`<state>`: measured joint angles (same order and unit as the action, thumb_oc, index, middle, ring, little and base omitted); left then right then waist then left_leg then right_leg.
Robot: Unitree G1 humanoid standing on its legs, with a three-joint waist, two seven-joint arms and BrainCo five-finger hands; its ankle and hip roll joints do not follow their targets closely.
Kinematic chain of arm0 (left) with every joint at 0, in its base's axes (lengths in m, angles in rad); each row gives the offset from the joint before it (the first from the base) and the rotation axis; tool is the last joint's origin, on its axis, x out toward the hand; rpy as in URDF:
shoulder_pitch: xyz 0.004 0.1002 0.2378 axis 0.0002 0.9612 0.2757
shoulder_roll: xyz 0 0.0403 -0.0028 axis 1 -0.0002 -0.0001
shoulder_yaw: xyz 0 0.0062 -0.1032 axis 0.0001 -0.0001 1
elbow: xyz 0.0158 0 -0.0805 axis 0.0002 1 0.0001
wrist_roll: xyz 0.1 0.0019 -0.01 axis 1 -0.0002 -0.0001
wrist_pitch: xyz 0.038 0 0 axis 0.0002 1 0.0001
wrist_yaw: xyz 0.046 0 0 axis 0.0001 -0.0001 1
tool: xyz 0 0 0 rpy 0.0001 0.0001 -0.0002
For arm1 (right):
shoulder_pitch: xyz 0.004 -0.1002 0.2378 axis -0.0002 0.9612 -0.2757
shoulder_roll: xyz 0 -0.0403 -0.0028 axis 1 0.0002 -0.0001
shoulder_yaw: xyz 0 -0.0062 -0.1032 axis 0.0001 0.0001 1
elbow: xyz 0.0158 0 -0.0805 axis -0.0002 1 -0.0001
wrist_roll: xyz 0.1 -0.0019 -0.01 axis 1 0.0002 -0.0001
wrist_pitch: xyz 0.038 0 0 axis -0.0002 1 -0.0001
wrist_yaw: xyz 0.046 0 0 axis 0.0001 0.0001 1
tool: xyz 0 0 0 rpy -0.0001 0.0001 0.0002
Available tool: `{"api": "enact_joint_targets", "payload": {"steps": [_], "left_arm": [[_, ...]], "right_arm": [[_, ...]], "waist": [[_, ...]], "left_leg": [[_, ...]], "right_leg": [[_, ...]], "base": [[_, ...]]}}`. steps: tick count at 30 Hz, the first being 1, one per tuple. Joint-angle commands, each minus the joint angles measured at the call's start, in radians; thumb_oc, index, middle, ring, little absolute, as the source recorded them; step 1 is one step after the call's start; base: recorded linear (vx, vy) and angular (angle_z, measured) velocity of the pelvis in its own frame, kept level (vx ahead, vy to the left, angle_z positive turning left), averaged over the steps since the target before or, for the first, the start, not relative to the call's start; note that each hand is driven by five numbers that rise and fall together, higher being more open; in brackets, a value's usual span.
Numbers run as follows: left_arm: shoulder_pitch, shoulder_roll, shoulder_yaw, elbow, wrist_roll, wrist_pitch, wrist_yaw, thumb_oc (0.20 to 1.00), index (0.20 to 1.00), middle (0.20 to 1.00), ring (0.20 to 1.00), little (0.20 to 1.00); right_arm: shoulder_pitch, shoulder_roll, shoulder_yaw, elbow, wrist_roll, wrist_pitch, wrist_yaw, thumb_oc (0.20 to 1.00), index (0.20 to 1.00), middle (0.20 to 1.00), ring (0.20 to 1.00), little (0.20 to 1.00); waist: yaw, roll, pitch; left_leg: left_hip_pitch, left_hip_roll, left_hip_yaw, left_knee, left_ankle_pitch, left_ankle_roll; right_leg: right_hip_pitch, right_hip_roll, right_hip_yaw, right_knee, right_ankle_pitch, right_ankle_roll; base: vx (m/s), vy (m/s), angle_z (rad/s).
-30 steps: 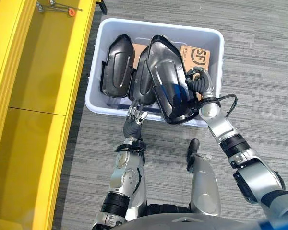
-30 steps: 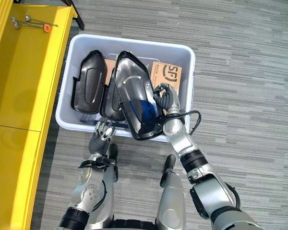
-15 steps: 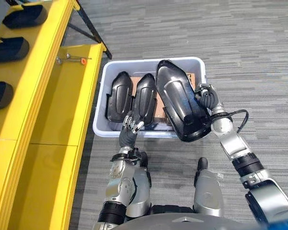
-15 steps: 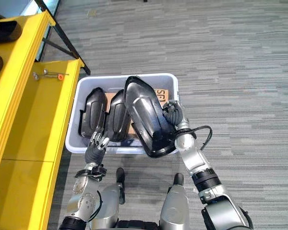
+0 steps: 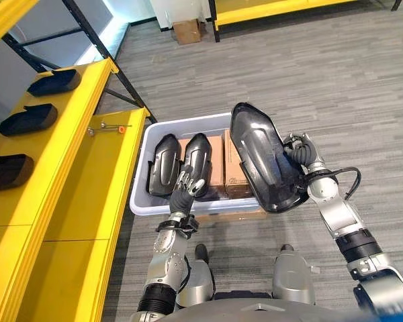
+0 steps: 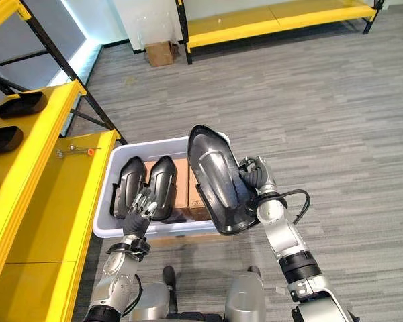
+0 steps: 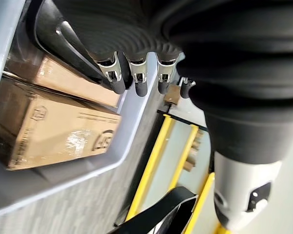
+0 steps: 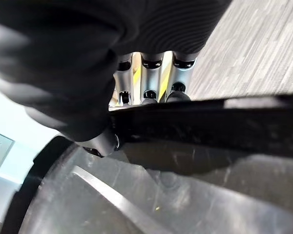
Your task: Move parts from the plastic box to the shelf.
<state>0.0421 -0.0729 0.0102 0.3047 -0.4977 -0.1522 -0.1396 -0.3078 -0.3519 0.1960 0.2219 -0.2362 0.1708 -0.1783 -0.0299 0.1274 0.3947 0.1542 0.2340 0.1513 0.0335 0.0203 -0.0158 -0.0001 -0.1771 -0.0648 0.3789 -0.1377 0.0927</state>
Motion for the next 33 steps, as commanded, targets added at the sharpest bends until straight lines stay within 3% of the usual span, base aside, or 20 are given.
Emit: {"api": "enact_joint_targets", "payload": {"steps": [1,7,10,14,15,17,19,20,21,23,24,26,27,30,32,33], "left_arm": [[0.011,-0.083,0.005,-0.065,0.021,-0.023,-0.037,1.000,1.000,1.000,1.000,1.000],[0.024,-0.071,0.019,-0.068,0.027,-0.011,-0.049,1.000,1.000,1.000,1.000,1.000],[0.037,-0.081,0.051,-0.092,0.024,-0.010,-0.043,1.000,1.000,1.000,1.000,1.000],[0.069,-0.066,0.074,-0.158,0.033,-0.014,-0.035,1.000,1.000,1.000,1.000,1.000],[0.069,-0.066,0.075,-0.158,0.033,-0.014,-0.035,1.000,1.000,1.000,1.000,1.000],[0.079,-0.046,0.059,-0.165,0.038,-0.009,-0.046,1.000,1.000,1.000,1.000,1.000],[0.078,-0.040,0.048,-0.160,0.041,0.000,-0.060,1.000,1.000,1.000,1.000,1.000],[0.061,-0.042,0.043,-0.132,0.038,0.005,-0.070,1.000,1.000,1.000,1.000,1.000],[0.059,-0.051,0.043,-0.118,0.033,0.010,-0.075,1.000,1.000,1.000,1.000,1.000],[0.051,-0.052,0.030,-0.094,0.033,0.008,-0.078,1.000,1.000,1.000,1.000,1.000],[0.054,-0.057,0.021,-0.081,0.027,0.008,-0.089,1.000,1.000,1.000,1.000,1.000],[0.055,-0.055,0.017,-0.072,0.024,0.007,-0.093,1.000,1.000,1.000,1.000,1.000],[0.060,-0.040,0.008,-0.076,0.033,0.005,-0.095,1.000,1.000,1.000,1.000,1.000],[0.075,0.003,0.017,-0.071,0.030,-0.003,-0.099,1.000,1.000,1.000,1.000,1.000],[0.072,0.005,0.029,-0.067,0.026,-0.005,-0.104,1.000,1.000,1.000,1.000,1.000],[0.093,0.003,0.067,-0.072,0.015,-0.002,-0.106,1.000,1.000,1.000,1.000,1.000]], "right_arm": [[-0.042,0.053,-0.059,-0.095,0.029,-0.048,0.002,0.200,0.200,0.200,0.200,0.200],[-0.035,0.084,-0.052,-0.105,0.065,-0.037,0.019,0.200,0.200,0.200,0.200,0.200],[-0.046,0.099,-0.024,-0.110,0.082,-0.031,0.026,0.200,0.200,0.200,0.200,0.200],[-0.074,0.124,0.039,-0.087,0.124,-0.019,0.018,0.200,0.200,0.200,0.200,0.200],[-0.075,0.125,0.039,-0.087,0.124,-0.019,0.018,0.200,0.200,0.200,0.200,0.200],[-0.061,0.131,0.043,-0.101,0.138,-0.019,0.016,0.200,0.200,0.200,0.200,0.200],[-0.039,0.121,0.025,-0.098,0.133,-0.021,0.014,0.200,0.200,0.200,0.200,0.200],[-0.016,0.127,0.003,-0.102,0.134,-0.022,0.020,0.200,0.200,0.200,0.200,0.200],[-0.011,0.128,-0.004,-0.109,0.128,-0.024,0.028,0.200,0.200,0.200,0.200,0.200],[0.002,0.127,-0.018,-0.116,0.121,-0.025,0.034,0.200,0.200,0.200,0.200,0.200],[0.029,0.124,-0.047,-0.111,0.104,-0.030,0.048,0.200,0.200,0.200,0.200,0.200],[0.042,0.123,-0.059,-0.097,0.095,-0.031,0.052,0.200,0.200,0.200,0.200,0.200],[0.040,0.133,-0.059,-0.089,0.094,-0.027,0.053,0.200,0.200,0.200,0.200,0.200],[0.032,0.162,-0.039,-0.078,0.085,-0.027,0.081,0.200,0.200,0.200,0.200,0.200],[0.033,0.166,-0.041,-0.070,0.082,-0.028,0.079,0.200,0.200,0.200,0.200,0.200],[0.026,0.187,-0.028,-0.063,0.075,-0.031,0.089,0.200,0.200,0.200,0.200,0.200]], "waist": [[0.002,-0.085,-0.030],[0.006,-0.077,-0.051],[0.030,-0.086,-0.041],[0.096,-0.136,0.021],[0.096,-0.137,0.023],[0.114,-0.172,0.070],[0.099,-0.188,0.088],[0.081,-0.176,0.076],[0.068,-0.151,0.055],[0.055,-0.134,0.038],[0.043,-0.117,0.007],[0.044,-0.118,0.000],[0.048,-0.109,0.002],[0.077,-0.093,0.008],[0.082,-0.097,0.010],[0.114,-0.093,0.015]], "left_leg": [[0.021,0.036,-0.006,0.011,0.102,-0.032],[0.043,0.048,-0.010,0.017,0.100,-0.019],[0.037,0.056,-0.022,0.040,0.098,-0.011],[-0.041,0.059,0.005,0.076,0.102,-0.014],[-0.039,0.059,0.005,0.077,0.101,-0.014],[-0.051,0.066,0.069,0.160,0.084,-0.016],[-0.003,0.099,0.124,0.235,0.090,-0.037],[0.038,0.124,0.129,0.239,0.107,-0.065],[0.073,0.114,0.110,0.198,0.106,-0.074],[0.081,0.112,0.140,0.145,0.107,-0.078],[0.087,0.101,0.140,0.167,0.098,-0.078],[0.077,0.087,0.135,0.183,0.099,-0.092],[0.080,0.087,0.166,0.191,0.100,-0.088],[0.087,0.060,0.158,0.208,0.091,-0.093],[0.092,0.060,0.163,0.208,0.092,-0.089],[0.089,0.048,0.167,0.223,0.087,-0.085]], "right_leg": [[0.181,-0.002,0.015,-0.252,0.210,-0.063],[0.192,0.025,0.026,-0.199,0.208,-0.058],[0.201,0.056,0.047,-0.149,0.211,-0.049],[0.233,0.066,0.028,-0.157,0.219,-0.044],[0.236,0.066,0.028,-0.157,0.219,-0.044],[0.264,0.047,0.007,-0.155,0.235,-0.047],[0.277,0.023,-0.034,-0.146,0.243,-0.049],[0.277,-0.004,-0.053,-0.127,0.245,-0.044],[0.267,-0.008,-0.051,-0.111,0.241,-0.046],[0.269,-0.023,-0.062,-0.100,0.235,-0.046],[0.278,-0.064,-0.097,-0.070,0.249,-0.047],[0.292,-0.082,-0.107,-0.069,0.248,-0.048],[0.296,-0.097,-0.118,-0.052,0.249,-0.046],[0.320,-0.144,-0.135,-0.044,0.235,-0.051],[0.323,-0.146,-0.134,-0.042,0.230,-0.051],[0.345,-0.159,-0.151,-0.047,0.219,-0.052]], "base": [[0.04,-0.111,-0.11],[0.03,-0.119,-0.08],[-0.02,-0.214,-0.11],[-0.08,-0.192,0.13],[-0.06,-0.096,0.50],[-0.08,-0.082,0.42],[-0.10,0.070,0.90],[-0.11,0.258,1.25],[-0.07,0.239,1.27],[0.07,0.266,0.95],[0.18,0.408,0.81],[0.11,0.240,0.55],[0.05,0.175,0.09],[0.06,0.270,0.51],[0.08,0.176,0.23],[0.12,0.262,0.02]]}}
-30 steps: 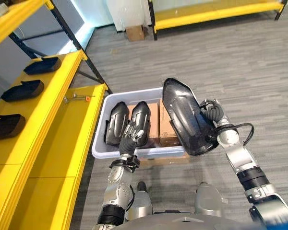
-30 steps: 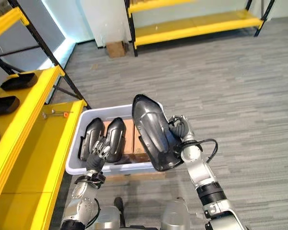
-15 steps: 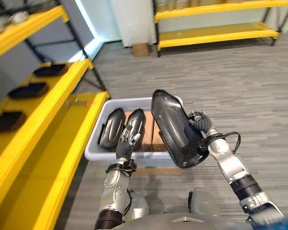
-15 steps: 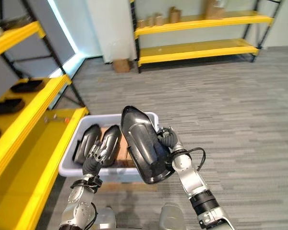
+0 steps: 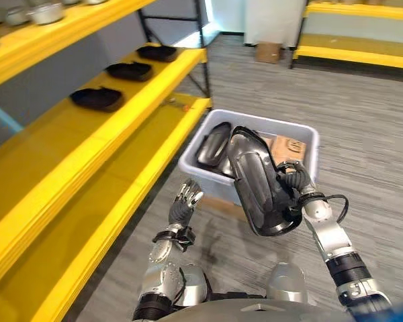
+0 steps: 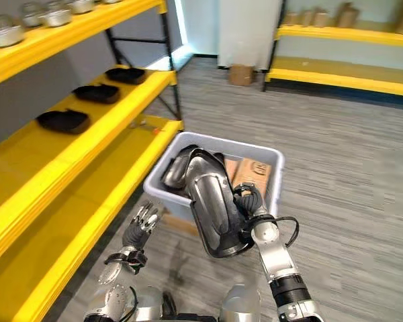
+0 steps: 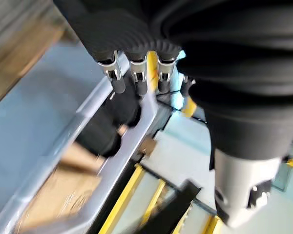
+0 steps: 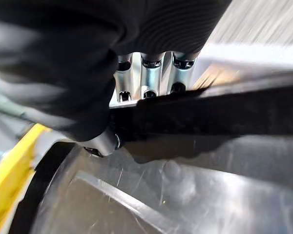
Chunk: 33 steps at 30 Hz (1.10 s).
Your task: Move parts from the plastic box to the shelf.
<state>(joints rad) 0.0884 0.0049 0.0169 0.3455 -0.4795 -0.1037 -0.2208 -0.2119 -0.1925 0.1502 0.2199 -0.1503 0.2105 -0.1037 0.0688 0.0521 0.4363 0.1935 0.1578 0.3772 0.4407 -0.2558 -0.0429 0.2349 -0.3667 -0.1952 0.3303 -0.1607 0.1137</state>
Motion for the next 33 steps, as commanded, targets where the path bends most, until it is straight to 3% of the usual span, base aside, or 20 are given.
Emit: {"api": "enact_joint_targets", "payload": {"steps": [1,9,11,13,14,15,16,17,18,20,21,23,25,27,30,33], "left_arm": [[0.048,-0.073,0.074,-0.115,-0.001,-0.049,-0.026,1.000,1.000,1.000,1.000,1.000],[0.029,-0.024,0.136,-0.095,0.017,-0.045,-0.023,1.000,1.000,1.000,1.000,1.000],[0.031,-0.014,0.141,-0.096,0.018,-0.040,-0.024,1.000,1.000,1.000,1.000,1.000],[0.029,-0.010,0.128,-0.109,0.023,-0.036,-0.016,1.000,1.000,1.000,1.000,1.000],[0.029,-0.011,0.128,-0.109,0.023,-0.036,-0.016,1.000,1.000,1.000,1.000,1.000],[0.015,-0.004,0.104,-0.114,0.026,-0.034,-0.014,1.000,1.000,1.000,1.000,1.000],[0.002,-0.004,0.097,-0.115,0.022,-0.034,-0.010,1.000,1.000,1.000,1.000,1.000],[-0.010,-0.005,0.086,-0.116,0.016,-0.029,-0.004,1.000,1.000,1.000,1.000,1.000],[-0.011,-0.005,0.086,-0.117,0.016,-0.029,-0.003,1.000,1.000,1.000,1.000,1.000],[-0.014,-0.007,0.072,-0.118,0.014,-0.023,-0.001,1.000,1.000,1.000,1.000,1.000],[-0.013,-0.015,0.059,-0.111,0.009,-0.021,-0.003,1.000,1.000,1.000,1.000,1.000],[-0.016,-0.025,0.060,-0.112,-0.001,-0.018,-0.004,1.000,1.000,1.000,1.000,1.000],[-0.030,-0.021,0.058,-0.128,0.001,-0.021,-0.001,1.000,1.000,1.000,1.000,1.000],[-0.047,-0.024,0.044,-0.132,-0.006,-0.020,-0.009,1.000,1.000,1.000,1.000,1.000],[-0.038,-0.023,0.037,-0.157,-0.003,-0.023,-0.010,1.000,1.000,1.000,1.000,1.000],[-0.025,-0.029,0.045,-0.169,0.002,-0.025,-0.014,1.000,1.000,1.000,1.000,1.000]], "right_arm": [[-0.073,0.039,0.018,-0.062,-0.009,-0.073,0.016,0.200,0.200,0.200,0.200,0.200],[-0.090,0.076,0.027,-0.073,-0.007,-0.098,0.011,0.200,0.200,0.200,0.200,0.200],[-0.083,0.072,0.019,-0.091,-0.005,-0.101,0.008,0.200,0.200,0.200,0.200,0.200],[-0.073,0.060,0.011,-0.127,0.001,-0.108,-0.003,0.200,0.200,0.200,0.200,0.200],[-0.073,0.059,0.011,-0.127,0.001,-0.108,-0.004,0.200,0.200,0.200,0.200,0.200],[-0.048,0.043,-0.005,-0.151,0.008,-0.118,-0.016,0.200,0.200,0.200,0.200,0.200],[-0.038,0.031,-0.012,-0.163,0.013,-0.123,-0.019,0.200,0.200,0.200,0.200,0.200],[-0.035,0.017,-0.019,-0.172,0.019,-0.124,-0.024,0.200,0.200,0.200,0.200,0.200],[-0.035,0.016,-0.018,-0.173,0.020,-0.124,-0.024,0.200,0.200,0.200,0.200,0.200],[-0.040,0.007,-0.013,-0.175,0.027,-0.123,-0.027,0.200,0.200,0.200,0.200,0.200],[-0.040,0.006,-0.016,-0.178,0.030,-0.127,-0.031,0.200,0.200,0.200,0.200,0.200],[-0.050,-0.003,-0.030,-0.202,0.025,-0.132,-0.037,0.200,0.200,0.200,0.200,0.200],[-0.061,-0.009,-0.046,-0.222,0.021,-0.128,-0.044,0.200,0.200,0.200,0.200,0.200],[-0.055,-0.020,-0.071,-0.232,0.022,-0.127,-0.042,0.200,0.200,0.200,0.200,0.200],[-0.060,-0.038,-0.073,-0.220,0.029,-0.132,-0.044,0.200,0.200,0.200,0.200,0.200],[-0.054,-0.035,-0.067,-0.215,0.045,-0.139,-0.042,0.200,0.200,0.200,0.200,0.200]], "waist": [[0.030,-0.020,-0.023],[0.099,-0.047,-0.021],[0.099,-0.040,-0.023],[0.060,0.008,0.008],[0.061,0.007,0.008],[0.020,0.011,0.039],[0.000,0.010,0.051],[-0.041,-0.003,0.084],[-0.042,-0.004,0.084],[-0.071,-0.014,0.084],[-0.095,-0.020,0.084],[-0.129,-0.030,0.084],[-0.154,-0.040,0.084],[-0.145,-0.061,0.060],[-0.141,-0.065,0.022],[-0.123,-0.071,-0.012]], "left_leg": [[0.051,0.119,-0.059,-0.183,0.362,-0.058],[0.047,0.073,-0.093,-0.160,0.341,-0.042],[0.063,0.056,-0.104,-0.172,0.334,-0.028],[0.114,0.034,-0.145,-0.224,0.328,0.000],[0.114,0.033,-0.143,-0.224,0.328,0.000],[0.137,0.003,-0.203,-0.264,0.331,0.016],[0.142,-0.011,-0.232,-0.283,0.334,0.021],[0.159,-0.035,-0.271,-0.309,0.336,0.026],[0.157,-0.036,-0.272,-0.310,0.339,0.025],[0.157,-0.061,-0.301,-0.336,0.335,0.030],[0.155,-0.078,-0.331,-0.346,0.334,0.034],[0.173,-0.106,-0.359,-0.371,0.322,0.040],[0.175,-0.119,-0.382,-0.399,0.329,0.042],[0.156,-0.136,-0.394,-0.403,0.316,0.045],[0.137,-0.104,-0.407,-0.414,0.317,0.051],[0.137,-0.074,-0.418,-0.434,0.317,0.058]], "right_leg": [[0.119,0.024,-0.026,-0.004,0.238,-0.074],[0.143,0.007,-0.029,0.001,0.225,-0.088],[0.128,0.006,-0.013,0.060,0.222,-0.099],[0.029,0.036,0.079,0.247,0.208,-0.131],[0.024,0.034,0.082,0.254,0.205,-0.132],[-0.091,0.163,0.206,0.380,0.194,-0.128],[-0.152,0.232,0.233,0.391,0.199,-0.121],[-0.247,0.292,0.249,0.395,0.211,-0.114],[-0.251,0.292,0.248,0.397,0.214,-0.114],[-0.353,0.331,0.271,0.305,0.225,-0.103],[-0.402,0.370,0.320,0.191,0.237,-0.097],[-0.438,0.394,0.349,0.020,0.247,-0.092],[-0.416,0.384,0.343,-0.136,0.289,-0.092],[-0.341,0.366,0.349,-0.169,0.288,-0.107],[-0.320,0.350,0.295,-0.177,0.280,-0.099],[-0.296,0.369,0.307,-0.174,0.271,-0.088]], "base": [[0.12,0.263,0.01],[0.09,0.202,0.15],[0.13,0.328,0.47],[0.12,0.413,0.48],[0.15,0.500,0.27],[0.10,0.335,0.61],[0.18,0.456,1.07],[0.10,0.218,1.58],[0.15,0.148,1.55],[0.18,0.083,1.03],[0.23,0.097,0.38],[0.22,0.074,0.54],[0.04,-0.019,1.21],[-0.02,-0.092,1.03],[0.10,-0.119,0.83],[0.15,-0.136,0.18]]}}
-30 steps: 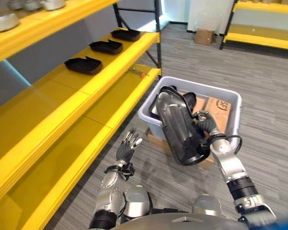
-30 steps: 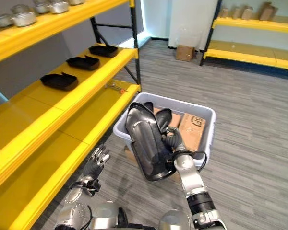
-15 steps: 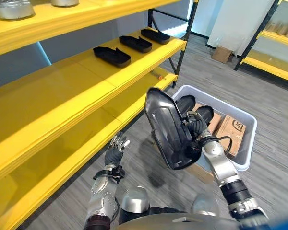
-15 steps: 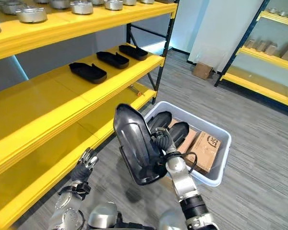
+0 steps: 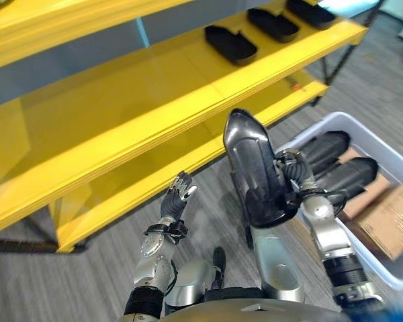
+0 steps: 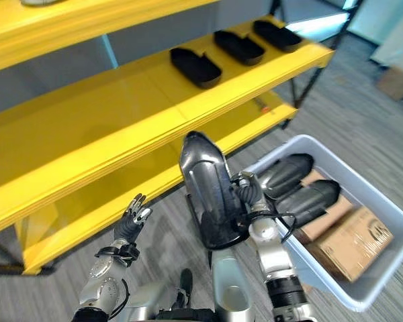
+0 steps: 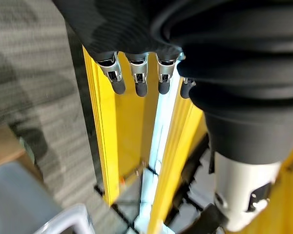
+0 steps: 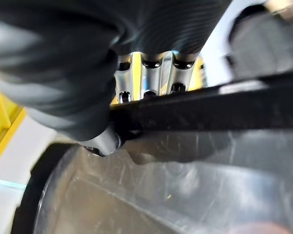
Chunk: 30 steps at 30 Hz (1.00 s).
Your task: Move parts from the plastic box to the shelf.
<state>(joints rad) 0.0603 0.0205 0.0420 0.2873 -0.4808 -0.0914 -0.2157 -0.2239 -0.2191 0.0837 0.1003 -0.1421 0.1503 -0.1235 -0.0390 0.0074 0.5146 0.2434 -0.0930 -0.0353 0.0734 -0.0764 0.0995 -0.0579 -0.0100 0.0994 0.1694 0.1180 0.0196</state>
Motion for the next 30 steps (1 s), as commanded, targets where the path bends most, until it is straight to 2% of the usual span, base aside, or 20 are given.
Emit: {"api": "enact_joint_targets", "payload": {"steps": [1,5,8,9,10,11,12,13,14,15,16,17,19,20,21,22,23,25,27,30], "left_arm": [[0.006,-0.047,0.022,-0.116,0.004,-0.036,-0.020,1.000,1.000,1.000,1.000,1.000],[0.010,-0.062,0.029,-0.126,0.009,-0.033,-0.021,1.000,1.000,1.000,1.000,1.000],[0.016,-0.079,0.028,-0.142,0.020,-0.031,-0.018,1.000,1.000,1.000,1.000,1.000],[0.028,-0.083,0.012,-0.162,0.021,-0.028,-0.016,1.000,1.000,1.000,1.000,1.000],[0.028,-0.083,0.012,-0.162,0.021,-0.028,-0.016,1.000,1.000,1.000,1.000,1.000],[0.033,-0.071,-0.005,-0.183,0.020,-0.026,-0.015,1.000,1.000,1.000,1.000,1.000],[0.032,-0.070,-0.005,-0.183,0.020,-0.026,-0.015,1.000,1.000,1.000,1.000,1.000],[0.037,-0.074,-0.002,-0.193,0.016,-0.017,-0.014,1.000,1.000,1.000,1.000,1.000],[0.036,-0.074,-0.002,-0.193,0.016,-0.018,-0.014,1.000,1.000,1.000,1.000,1.000],[0.036,-0.083,0.010,-0.191,0.019,-0.013,-0.015,1.000,1.000,1.000,1.000,1.000],[0.029,-0.082,0.003,-0.183,0.021,-0.009,-0.018,1.000,1.000,1.000,1.000,1.000],[0.029,-0.083,0.003,-0.182,0.021,-0.009,-0.018,1.000,1.000,1.000,1.000,1.000],[0.001,-0.069,-0.017,-0.173,0.026,-0.005,-0.018,1.000,1.000,1.000,1.000,1.000],[-0.002,-0.077,-0.016,-0.151,0.029,0.003,-0.026,1.000,1.000,1.000,1.000,1.000],[-0.001,-0.077,-0.017,-0.151,0.029,0.003,-0.026,1.000,1.000,1.000,1.000,1.000],[-0.005,-0.058,-0.021,-0.149,0.031,0.002,-0.027,1.000,1.000,1.000,1.000,1.000],[0.003,-0.053,-0.038,-0.141,0.026,0.000,-0.033,1.000,1.000,1.000,1.000,1.000],[0.008,-0.032,-0.065,-0.123,0.025,0.000,-0.041,1.000,1.000,1.000,1.000,1.000],[-0.006,-0.005,-0.067,-0.120,0.020,-0.007,-0.041,1.000,1.000,1.000,1.000,1.000],[-0.016,-0.008,-0.058,-0.108,0.011,-0.010,-0.042,1.000,1.000,1.000,1.000,1.000]], "right_arm": [[-0.042,-0.009,0.004,-0.096,0.040,-0.081,-0.021,0.200,0.200,0.200,0.200,0.200],[-0.037,-0.017,0.014,-0.100,0.048,-0.085,-0.018,0.200,0.200,0.200,0.200,0.200],[-0.036,-0.010,0.028,-0.107,0.064,-0.086,-0.010,0.200,0.200,0.200,0.200,0.200],[-0.029,-0.016,0.027,-0.118,0.072,-0.086,-0.008,0.200,0.200,0.200,0.200,0.200],[-0.029,-0.016,0.027,-0.118,0.072,-0.086,-0.008,0.200,0.200,0.200,0.200,0.200],[-0.025,-0.026,0.027,-0.112,0.076,-0.088,-0.010,0.200,0.200,0.200,0.200,0.200],[-0.025,-0.025,0.027,-0.111,0.076,-0.088,-0.010,0.200,0.200,0.200,0.200,0.200],[-0.026,-0.014,0.034,-0.102,0.080,-0.090,-0.005,0.200,0.200,0.200,0.200,0.200],[-0.026,-0.013,0.034,-0.102,0.080,-0.090,-0.005,0.200,0.200,0.200,0.200,0.200],[-0.014,-0.011,0.026,-0.097,0.077,-0.098,-0.002,0.200,0.200,0.200,0.200,0.200],[-0.008,-0.010,0.016,-0.094,0.077,-0.102,-0.001,0.200,0.200,0.200,0.200,0.200],[-0.007,-0.011,0.016,-0.094,0.077,-0.103,-0.001,0.200,0.200,0.200,0.200,0.200],[-0.008,-0.012,0.006,-0.106,0.075,-0.104,-0.003,0.200,0.200,0.200,0.200,0.200],[0.009,0.006,-0.005,-0.139,0.081,-0.102,0.003,0.200,0.200,0.200,0.200,0.200],[0.011,0.006,-0.005,-0.140,0.081,-0.102,0.003,0.200,0.200,0.200,0.200,0.200],[-0.002,0.010,-0.004,-0.124,0.069,-0.105,0.003,0.200,0.200,0.200,0.200,0.200],[0.017,0.015,-0.021,-0.126,0.073,-0.110,0.002,0.200,0.200,0.200,0.200,0.200],[0.033,0.026,-0.044,-0.114,0.065,-0.104,0.002,0.200,0.200,0.200,0.200,0.200],[0.021,0.047,-0.030,-0.087,0.076,-0.100,0.006,0.200,0.200,0.200,0.200,0.200],[0.014,0.056,-0.017,-0.067,0.083,-0.101,0.012,0.200,0.200,0.200,0.200,0.200]], "waist": [[-0.011,-0.027,-0.100],[0.003,-0.039,-0.127],[0.016,-0.052,-0.146],[0.024,-0.084,-0.139],[0.024,-0.084,-0.139],[0.046,-0.125,-0.100],[0.043,-0.124,-0.095],[0.065,-0.128,-0.071],[0.067,-0.127,-0.067],[0.059,-0.115,-0.085],[0.050,-0.101,-0.102],[0.049,-0.098,-0.104],[0.041,-0.069,-0.116],[0.038,-0.062,-0.141],[0.039,-0.062,-0.139],[0.050,-0.049,-0.161],[0.042,-0.044,-0.165],[0.037,-0.031,-0.182],[0.046,-0.021,-0.195],[0.053,-0.016,-0.210]], "left_leg": [[0.086,0.186,-0.005,-0.070,0.138,-0.083],[0.085,0.212,0.003,-0.080,0.146,-0.081],[0.080,0.234,0.011,-0.036,0.150,-0.080],[0.020,0.232,0.033,0.094,0.144,-0.091],[0.020,0.232,0.033,0.094,0.144,-0.091],[-0.030,0.251,0.080,0.191,0.126,-0.089],[-0.027,0.253,0.077,0.199,0.118,-0.088],[-0.016,0.273,0.083,0.199,0.119,-0.100],[-0.009,0.273,0.085,0.195,0.120,-0.100],[0.013,0.381,0.142,0.080,0.119,-0.092],[0.019,0.452,0.189,-0.042,0.129,-0.095],[0.031,0.455,0.193,-0.068,0.144,-0.098],[-0.017,0.501,0.198,-0.161,0.188,-0.130],[-0.001,0.490,0.201,-0.132,0.198,-0.147],[0.001,0.489,0.203,-0.129,0.195,-0.147],[-0.010,0.449,0.193,-0.120,0.185,-0.162],[-0.010,0.448,0.238,-0.109,0.185,-0.161],[0.003,0.394,0.230,-0.094,0.171,-0.164],[0.022,0.357,0.236,-0.102,0.164,-0.154],[0.030,0.336,0.246,-0.107,0.167,-0.150]], "right_leg": [[0.001,0.016,0.012,-0.008,-0.010,0.009],[0.005,0.029,0.017,0.013,-0.011,0.017],[0.018,0.038,0.019,0.033,-0.016,0.026],[0.053,0.005,-0.008,0.013,-0.011,0.026],[0.053,0.005,-0.008,0.013,-0.011,0.026],[0.102,-0.044,-0.039,0.013,0.002,0.038],[0.110,-0.043,-0.042,0.014,-0.003,0.039],[0.151,-0.056,-0.053,0.010,-0.004,0.044],[0.157,-0.056,-0.052,0.009,-0.004,0.044],[0.172,-0.067,-0.065,0.010,-0.023,0.061],[0.181,-0.080,-0.076,0.009,-0.035,0.072],[0.181,-0.075,-0.078,0.008,-0.034,0.070],[0.204,-0.093,-0.083,0.005,-0.043,0.074],[0.232,-0.125,-0.091,0.004,-0.031,0.055],[0.234,-0.125,-0.089,0.005,-0.032,0.055],[0.213,-0.150,-0.075,0.028,-0.037,0.031],[0.223,-0.169,-0.100,0.021,-0.033,0.032],[0.260,-0.213,-0.136,0.007,-0.035,0.026],[0.275,-0.239,-0.142,-0.022,-0.044,0.017],[0.283,-0.253,-0.148,-0.039,-0.045,0.016]], "base": [[0.15,-0.132,-0.10],[0.12,-0.117,0.26],[0.12,-0.125,0.08],[0.08,-0.135,0.17],[0.07,-0.225,0.42],[0.04,-0.121,0.53],[0.07,-0.151,0.92],[0.04,-0.024,1.12],[0.08,0.077,1.11],[0.09,0.197,0.61],[0.10,0.189,0.47],[0.05,0.168,0.39],[0.09,0.302,0.83],[0.11,0.321,0.79],[0.11,0.475,0.18],[0.03,0.381,0.02],[0.06,0.521,-0.26],[0.10,0.359,-0.31],[0.10,0.300,0.05],[0.05,0.162,-0.09]]}}
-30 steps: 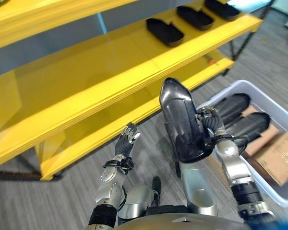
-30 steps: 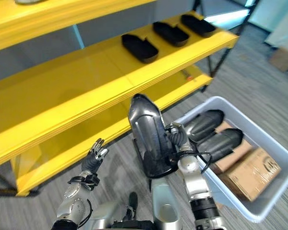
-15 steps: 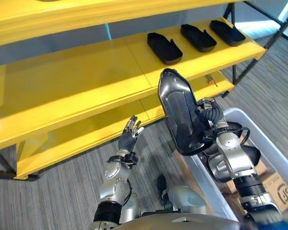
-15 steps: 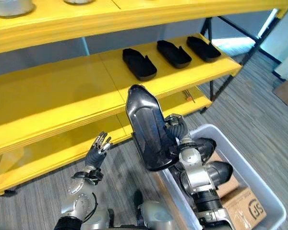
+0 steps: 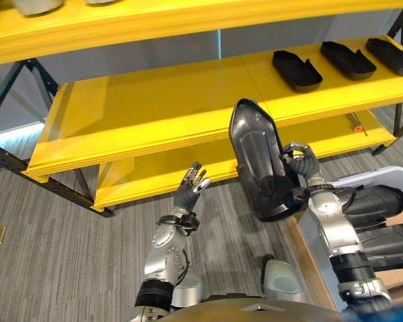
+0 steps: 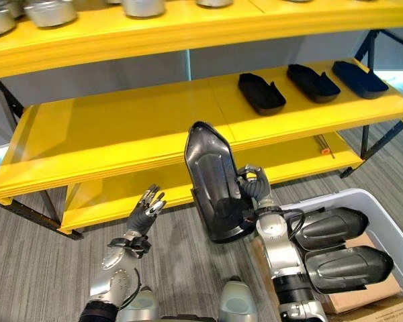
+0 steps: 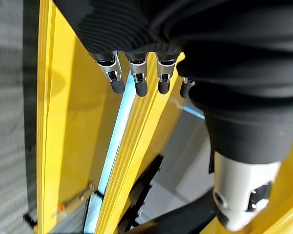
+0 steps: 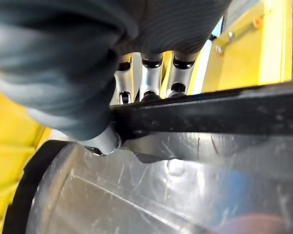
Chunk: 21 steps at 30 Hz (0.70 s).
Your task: Move parts from the plastic box to the shelf.
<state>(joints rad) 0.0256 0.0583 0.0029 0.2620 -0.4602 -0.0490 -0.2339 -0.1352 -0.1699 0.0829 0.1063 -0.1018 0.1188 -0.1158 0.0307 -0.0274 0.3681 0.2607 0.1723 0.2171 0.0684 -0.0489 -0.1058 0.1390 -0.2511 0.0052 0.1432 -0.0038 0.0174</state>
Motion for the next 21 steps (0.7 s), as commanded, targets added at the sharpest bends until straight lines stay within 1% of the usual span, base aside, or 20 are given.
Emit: {"api": "enact_joint_targets", "payload": {"steps": [1,3,4,6,7,8,12,15,17,21], "left_arm": [[0.019,-0.050,-0.013,-0.079,-0.013,-0.052,-0.024,1.000,1.000,1.000,1.000,1.000],[0.029,-0.070,0.005,-0.062,-0.015,-0.057,-0.027,1.000,1.000,1.000,1.000,1.000],[0.028,-0.070,0.006,-0.062,-0.015,-0.057,-0.028,1.000,1.000,1.000,1.000,1.000],[0.041,-0.083,0.019,-0.047,-0.016,-0.062,-0.036,1.000,1.000,1.000,1.000,1.000],[0.041,-0.083,0.019,-0.046,-0.016,-0.062,-0.036,1.000,1.000,1.000,1.000,1.000],[0.054,-0.086,0.021,-0.038,-0.023,-0.062,-0.045,1.000,1.000,1.000,1.000,1.000],[0.069,-0.090,0.046,-0.022,-0.034,-0.062,-0.051,1.000,1.000,1.000,1.000,1.000],[0.068,-0.088,0.051,-0.023,-0.034,-0.063,-0.049,1.000,1.000,1.000,1.000,1.000],[0.067,-0.081,0.059,-0.030,-0.035,-0.066,-0.044,1.000,1.000,1.000,1.000,1.000],[0.060,-0.074,0.077,-0.041,-0.024,-0.069,-0.037,1.000,1.000,1.000,1.000,1.000]], "right_arm": [[-0.075,0.011,-0.013,-0.066,0.048,-0.067,0.008,0.200,0.200,0.200,0.200,0.200],[-0.079,0.028,-0.005,-0.035,0.065,-0.062,0.017,0.200,0.200,0.200,0.200,0.200],[-0.080,0.028,-0.005,-0.035,0.065,-0.062,0.017,0.200,0.200,0.200,0.200,0.200],[-0.084,0.054,-0.001,0.003,0.096,-0.061,0.028,0.200,0.200,0.200,0.200,0.200],[-0.084,0.054,-0.001,0.003,0.096,-0.061,0.028,0.200,0.200,0.200,0.200,0.200],[-0.084,0.062,-0.002,0.009,0.105,-0.062,0.032,0.200,0.200,0.200,0.200,0.200],[-0.081,0.079,0.001,0.017,0.108,-0.064,0.040,0.200,0.200,0.200,0.200,0.200],[-0.082,0.083,0.004,0.017,0.105,-0.066,0.041,0.200,0.200,0.200,0.200,0.200],[-0.085,0.086,0.011,0.019,0.101,-0.067,0.043,0.200,0.200,0.200,0.200,0.200],[-0.099,0.084,0.024,0.024,0.102,-0.067,0.044,0.200,0.200,0.200,0.200,0.200]], "waist": [[-0.014,0.018,-0.070],[-0.002,0.015,-0.079],[-0.001,0.015,-0.078],[0.016,0.011,-0.082],[0.015,0.011,-0.081],[0.025,0.005,-0.083],[0.042,-0.002,-0.071],[0.047,-0.002,-0.062],[0.056,-0.006,-0.049],[0.068,-0.004,-0.043]], "left_leg": [[0.020,0.058,-0.009,-0.103,0.140,0.056],[0.037,0.035,-0.011,-0.102,0.137,0.063],[0.038,0.034,-0.010,-0.102,0.137,0.063],[0.047,0.028,-0.008,-0.105,0.137,0.063],[0.047,0.028,-0.008,-0.106,0.137,0.063],[0.051,0.024,-0.013,-0.107,0.135,0.065],[0.055,0.023,-0.018,-0.102,0.134,0.066],[0.056,0.024,-0.023,-0.097,0.133,0.067],[0.058,0.021,-0.031,-0.088,0.131,0.068],[0.055,0.015,-0.046,-0.060,0.128,0.069]], "right_leg": [[0.098,-0.020,-0.065,-0.024,0.076,0.017],[0.119,-0.034,-0.082,-0.044,0.077,0.017],[0.120,-0.035,-0.081,-0.045,0.077,0.017],[0.135,-0.041,-0.098,-0.064,0.078,0.022],[0.136,-0.041,-0.098,-0.064,0.078,0.022],[0.144,-0.038,-0.101,-0.072,0.077,0.023],[0.155,-0.033,-0.105,-0.074,0.076,0.027],[0.157,-0.031,-0.103,-0.067,0.076,0.027],[0.160,-0.029,-0.103,-0.058,0.075,0.027],[0.154,-0.032,-0.100,-0.049,0.074,0.023]], "base": [[0.08,0.208,-0.05],[0.09,0.192,0.04],[0.07,0.131,-0.02],[0.07,0.096,-0.05],[0.09,0.086,-0.04],[0.07,0.037,-0.01],[0.06,0.032,-0.06],[0.04,0.027,-0.05],[0.07,0.044,0.00],[0.06,0.045,0.17]]}}
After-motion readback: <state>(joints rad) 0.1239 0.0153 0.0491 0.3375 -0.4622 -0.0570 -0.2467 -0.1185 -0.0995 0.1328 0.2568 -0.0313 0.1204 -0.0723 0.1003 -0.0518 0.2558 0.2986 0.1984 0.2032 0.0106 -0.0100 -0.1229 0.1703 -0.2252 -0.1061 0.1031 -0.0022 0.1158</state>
